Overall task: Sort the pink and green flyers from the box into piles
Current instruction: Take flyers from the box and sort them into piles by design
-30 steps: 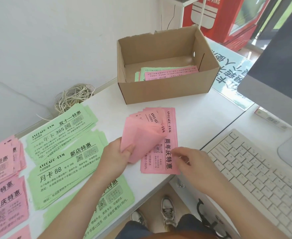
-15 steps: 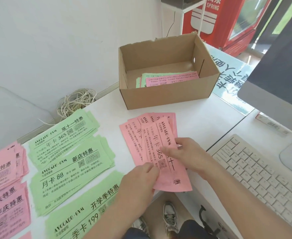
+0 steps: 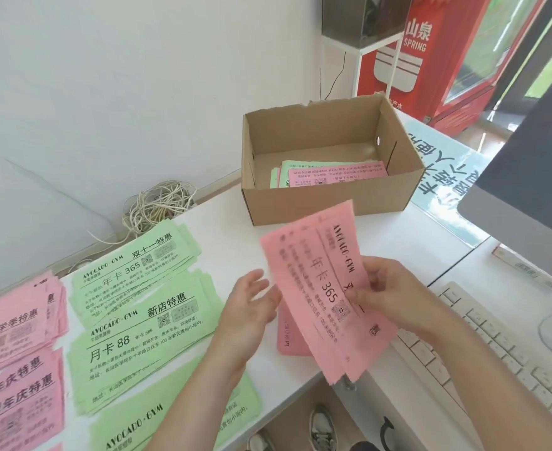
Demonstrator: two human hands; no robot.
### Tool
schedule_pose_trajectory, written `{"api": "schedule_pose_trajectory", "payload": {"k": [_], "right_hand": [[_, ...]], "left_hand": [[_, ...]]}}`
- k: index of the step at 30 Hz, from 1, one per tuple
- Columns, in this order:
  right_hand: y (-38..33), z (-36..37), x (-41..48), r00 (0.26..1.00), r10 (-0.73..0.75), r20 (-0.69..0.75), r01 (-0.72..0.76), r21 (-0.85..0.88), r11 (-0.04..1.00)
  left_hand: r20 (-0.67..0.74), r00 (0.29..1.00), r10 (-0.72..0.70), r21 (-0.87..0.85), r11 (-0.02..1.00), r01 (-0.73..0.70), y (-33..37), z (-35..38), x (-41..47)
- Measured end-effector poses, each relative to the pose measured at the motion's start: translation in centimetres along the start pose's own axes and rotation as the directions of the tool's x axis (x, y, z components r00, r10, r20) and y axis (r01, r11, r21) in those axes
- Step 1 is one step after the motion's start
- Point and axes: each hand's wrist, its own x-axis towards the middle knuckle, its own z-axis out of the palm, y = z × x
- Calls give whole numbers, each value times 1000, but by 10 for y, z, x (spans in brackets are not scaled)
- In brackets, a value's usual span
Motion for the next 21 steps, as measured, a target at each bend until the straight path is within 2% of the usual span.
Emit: {"api": "schedule_pose_trajectory", "payload": {"k": [1,2,4,5,7,8,10,11,12,15,17,19,21], "right_hand": [[-4,-2,0,1000,-25,-10,23,-158,987],[-8,-6,1,998,-55,-38,38,-369,929],[-17,-11,5,978,-202,-46,105,-731,675],[-21,-12,7,952,-306,-1,175,-818,547],[-27,-12,13,878,-463,119,300,-891,340],[-28,-11,16,849,-503,160,325,-910,259],[-25,-12,22,815,-547,194,329,-930,161],[-23,-13,24,806,-558,198,325,-936,137],[-20,-14,27,802,-565,191,315,-940,129],[-8,-21,32,790,-597,139,267,-955,132],[-4,-24,34,775,-620,118,252,-959,132],[-6,-26,36,735,-671,97,243,-961,128],[-8,-28,37,692,-718,74,245,-960,138]], "left_hand": [[-108,992,61,-4,998,-62,2,-2,2],[-211,970,120,-34,991,-129,8,-7,2],[-354,890,286,-50,945,-324,25,-26,-2],[-350,850,393,-4,907,-421,34,-37,-3],[-150,806,573,202,815,-542,52,-47,-6],[-9,804,595,395,740,-544,56,-47,-3],[243,807,539,760,411,-504,55,-44,9],[316,804,503,824,275,-496,51,-42,17],[331,827,454,843,251,-475,45,-42,24],[198,937,286,802,502,-323,37,-49,34],[132,958,254,761,593,-262,35,-51,38],[28,964,265,686,696,-211,35,-49,42],[-82,973,217,575,807,-132,36,-46,47]]}}
